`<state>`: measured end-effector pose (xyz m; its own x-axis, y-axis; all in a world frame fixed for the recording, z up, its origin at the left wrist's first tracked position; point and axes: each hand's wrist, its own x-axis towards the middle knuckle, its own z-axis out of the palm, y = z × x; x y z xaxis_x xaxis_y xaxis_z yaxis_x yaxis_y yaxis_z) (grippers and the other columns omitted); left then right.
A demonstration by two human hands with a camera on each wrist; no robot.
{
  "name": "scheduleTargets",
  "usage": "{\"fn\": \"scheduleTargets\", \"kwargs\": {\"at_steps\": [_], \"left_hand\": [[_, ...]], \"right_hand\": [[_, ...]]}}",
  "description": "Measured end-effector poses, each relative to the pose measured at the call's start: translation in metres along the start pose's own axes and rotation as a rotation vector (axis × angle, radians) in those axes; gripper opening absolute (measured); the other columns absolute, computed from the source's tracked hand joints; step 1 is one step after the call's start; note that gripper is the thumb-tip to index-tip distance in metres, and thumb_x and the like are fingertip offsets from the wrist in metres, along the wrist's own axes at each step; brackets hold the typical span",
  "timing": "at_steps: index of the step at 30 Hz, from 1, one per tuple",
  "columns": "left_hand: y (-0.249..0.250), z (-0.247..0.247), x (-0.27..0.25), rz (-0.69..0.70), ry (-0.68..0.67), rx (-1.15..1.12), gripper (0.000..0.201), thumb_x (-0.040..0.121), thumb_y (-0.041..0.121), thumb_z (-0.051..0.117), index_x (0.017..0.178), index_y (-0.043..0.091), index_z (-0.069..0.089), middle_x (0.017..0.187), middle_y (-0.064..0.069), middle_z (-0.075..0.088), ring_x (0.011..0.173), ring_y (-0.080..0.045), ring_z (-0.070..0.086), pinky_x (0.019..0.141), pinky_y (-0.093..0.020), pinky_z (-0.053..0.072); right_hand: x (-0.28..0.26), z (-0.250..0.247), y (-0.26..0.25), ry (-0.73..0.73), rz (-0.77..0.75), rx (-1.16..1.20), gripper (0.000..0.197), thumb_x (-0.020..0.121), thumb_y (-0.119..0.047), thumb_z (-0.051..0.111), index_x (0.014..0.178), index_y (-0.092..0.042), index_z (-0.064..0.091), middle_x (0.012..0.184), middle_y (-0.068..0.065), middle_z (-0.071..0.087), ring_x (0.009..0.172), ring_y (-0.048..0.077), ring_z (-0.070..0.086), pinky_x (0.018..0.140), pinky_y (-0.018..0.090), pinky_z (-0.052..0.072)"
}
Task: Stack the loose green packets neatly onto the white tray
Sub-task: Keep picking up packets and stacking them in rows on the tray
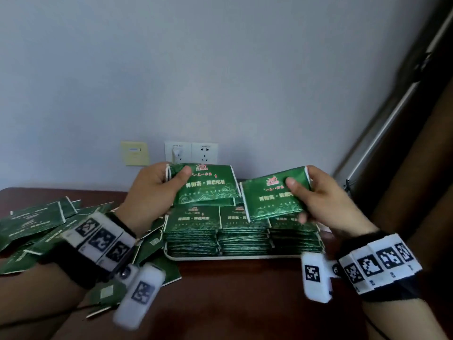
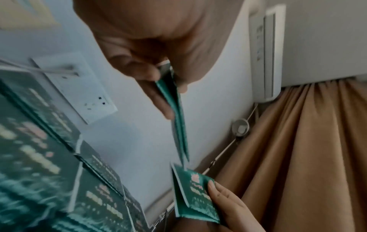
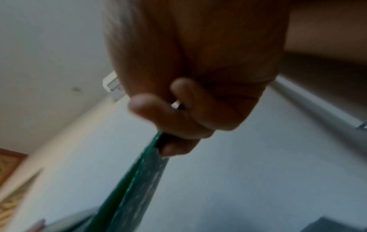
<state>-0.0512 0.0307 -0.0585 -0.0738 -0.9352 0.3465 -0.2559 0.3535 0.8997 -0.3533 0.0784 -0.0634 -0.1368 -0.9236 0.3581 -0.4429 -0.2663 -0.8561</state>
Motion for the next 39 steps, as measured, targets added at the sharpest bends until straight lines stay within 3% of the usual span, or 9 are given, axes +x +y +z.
{"fn": "scheduleTargets", "kwargs": {"at_steps": [4,7,11,15,19,23,26,31,39], "left_hand": [[0.019,0.066,0.052,-0.07,-0.103,-0.04,0.02,0.098,0.029,0.059,0.107,0.012,0.059,0.096,-0.007,0.059,0.064,-0.016,0.068,0.049,-0.032,0.058],[0.029,0.119,0.087,-0.246,-0.269,-0.126,0.024,0.1,0.011,0.055,0.123,0.017,0.05,0.11,-0.006,0.052,0.08,-0.025,0.069,0.052,-0.027,0.058],[0.032,0.171,0.132,-0.432,-0.367,-0.234,0.037,0.095,-0.011,0.049,0.125,0.011,0.051,0.122,-0.017,0.058,0.104,-0.031,0.065,0.063,-0.036,0.062],[0.024,0.212,0.157,-0.462,-0.413,-0.123,0.03,0.095,-0.016,0.045,0.111,0.007,0.055,0.106,-0.012,0.057,0.09,-0.024,0.061,0.07,-0.039,0.062],[0.003,0.234,0.179,-0.392,-0.428,0.112,0.037,0.094,-0.013,0.052,0.126,0.003,0.056,0.109,-0.011,0.052,0.086,-0.024,0.058,0.062,-0.034,0.062],[-0.01,0.238,0.195,-0.093,-0.445,0.712,0.02,0.092,0.016,0.068,0.112,0.018,0.067,0.103,0.001,0.06,0.069,-0.007,0.056,0.047,-0.015,0.049],[-0.022,0.24,0.203,0.039,-0.454,0.975,0.023,0.088,0.035,0.072,0.109,0.027,0.069,0.105,0.006,0.064,0.076,-0.008,0.057,0.069,-0.019,0.045],[-0.029,0.244,0.206,0.046,-0.486,1.037,0.018,0.087,0.038,0.07,0.101,0.028,0.073,0.108,0.009,0.067,0.097,-0.013,0.062,0.091,-0.028,0.052],[-0.022,0.215,0.189,0.05,-0.546,0.848,0.018,0.09,0.016,0.059,0.084,0.028,0.072,0.099,0.008,0.066,0.092,-0.01,0.06,0.087,-0.024,0.05]], "right_hand": [[0.015,-0.042,0.052,0.201,0.185,-0.168,0.015,0.1,-0.031,0.053,0.089,-0.022,0.048,0.07,0.004,0.055,0.054,0.016,0.05,0.057,0.028,0.04],[0.02,-0.054,0.076,0.122,0.358,-0.06,0.007,0.102,-0.018,0.048,0.096,-0.019,0.051,0.055,0.005,0.051,0.039,0.017,0.044,0.046,0.026,0.036],[0.025,-0.058,0.083,0.104,0.431,0.08,0.014,0.1,-0.002,0.045,0.107,-0.007,0.056,0.069,0.014,0.059,0.039,0.014,0.05,0.036,0.022,0.038],[0.035,-0.065,0.088,0.079,0.447,0.241,0.022,0.096,0.011,0.044,0.102,-0.001,0.062,0.082,0.02,0.065,0.048,0.014,0.062,0.039,0.019,0.049],[0.05,-0.071,0.099,0.152,0.429,0.244,0.014,0.09,0.01,0.06,0.102,0.002,0.06,0.069,0.016,0.069,0.047,0.013,0.065,0.041,0.019,0.05],[0.064,-0.062,0.111,0.236,0.419,0.01,0.035,0.086,0.001,0.069,0.11,-0.01,0.048,0.061,0.013,0.065,0.037,0.013,0.057,0.04,0.022,0.045],[0.071,-0.054,0.118,0.254,0.383,-0.237,0.038,0.08,-0.017,0.078,0.105,-0.018,0.049,0.08,0.009,0.069,0.06,0.017,0.066,0.052,0.025,0.048],[0.07,-0.044,0.113,0.151,0.358,-0.467,0.031,0.079,-0.035,0.08,0.095,-0.017,0.061,0.088,-0.005,0.054,0.083,0.012,0.055,0.065,0.023,0.04],[0.07,-0.049,0.102,0.135,0.322,-0.53,0.023,0.079,-0.037,0.079,0.089,-0.023,0.064,0.097,0.0,0.068,0.087,0.016,0.061,0.072,0.025,0.046]]}}
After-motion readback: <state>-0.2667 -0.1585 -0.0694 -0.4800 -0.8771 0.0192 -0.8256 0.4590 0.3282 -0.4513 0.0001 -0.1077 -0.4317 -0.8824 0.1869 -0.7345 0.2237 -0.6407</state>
